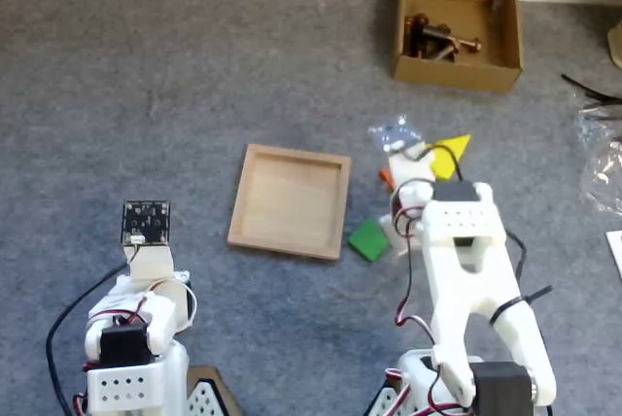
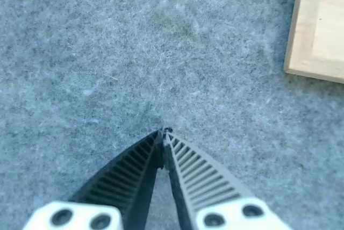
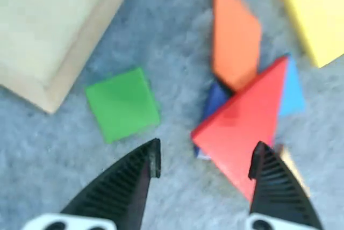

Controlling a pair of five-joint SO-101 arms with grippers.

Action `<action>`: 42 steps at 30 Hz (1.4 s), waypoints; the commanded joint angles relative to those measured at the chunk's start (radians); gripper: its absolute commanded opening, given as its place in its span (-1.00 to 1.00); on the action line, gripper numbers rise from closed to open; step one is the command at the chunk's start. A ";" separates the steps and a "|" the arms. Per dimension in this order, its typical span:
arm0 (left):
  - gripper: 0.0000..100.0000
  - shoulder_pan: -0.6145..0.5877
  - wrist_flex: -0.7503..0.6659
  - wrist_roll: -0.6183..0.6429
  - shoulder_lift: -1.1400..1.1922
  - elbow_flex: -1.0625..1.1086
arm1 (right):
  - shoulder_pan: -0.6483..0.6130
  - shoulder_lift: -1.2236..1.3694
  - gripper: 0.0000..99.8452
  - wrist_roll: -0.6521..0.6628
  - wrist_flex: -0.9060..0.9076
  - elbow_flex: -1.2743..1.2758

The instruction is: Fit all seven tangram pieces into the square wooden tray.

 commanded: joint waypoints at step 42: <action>-0.99 -0.008 0.008 0.002 0.007 0.021 | 0.050 0.189 -0.29 0.118 -0.105 -0.067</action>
